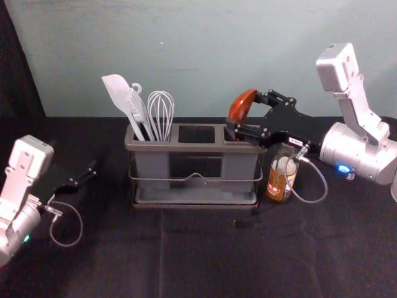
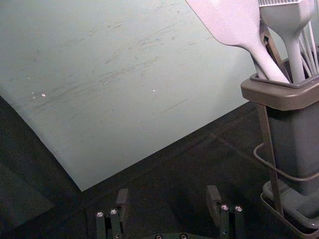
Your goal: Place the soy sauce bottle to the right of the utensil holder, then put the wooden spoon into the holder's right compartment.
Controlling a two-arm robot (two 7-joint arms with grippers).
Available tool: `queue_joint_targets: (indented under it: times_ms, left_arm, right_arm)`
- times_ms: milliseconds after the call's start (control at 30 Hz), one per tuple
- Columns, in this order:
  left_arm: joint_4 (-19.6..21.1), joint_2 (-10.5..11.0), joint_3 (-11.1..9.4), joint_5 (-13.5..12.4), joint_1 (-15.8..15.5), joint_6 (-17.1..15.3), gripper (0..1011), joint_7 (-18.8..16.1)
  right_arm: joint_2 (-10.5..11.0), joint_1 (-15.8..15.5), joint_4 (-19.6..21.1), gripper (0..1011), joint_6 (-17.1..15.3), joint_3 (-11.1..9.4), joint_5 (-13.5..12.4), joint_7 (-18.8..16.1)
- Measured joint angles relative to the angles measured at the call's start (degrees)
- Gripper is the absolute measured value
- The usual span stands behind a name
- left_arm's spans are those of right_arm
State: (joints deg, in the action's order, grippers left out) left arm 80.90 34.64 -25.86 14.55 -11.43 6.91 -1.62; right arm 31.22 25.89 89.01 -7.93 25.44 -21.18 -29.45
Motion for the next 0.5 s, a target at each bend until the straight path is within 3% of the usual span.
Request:
queue_joint_targets:
  times_ms: [300, 500]
  left_arm:
    - [0.0, 0.0, 0.0, 0.0, 0.0, 0.0, 1011, 0.0]
    - [0.0, 0.0, 0.0, 0.0, 0.0, 0.0, 1011, 0.0]
  right_arm:
    - [0.0, 0.0, 0.0, 842, 0.0, 0.0, 0.0, 0.0]
    - [0.0, 0.0, 0.0, 966, 0.1, 0.0, 0.0, 0.0]
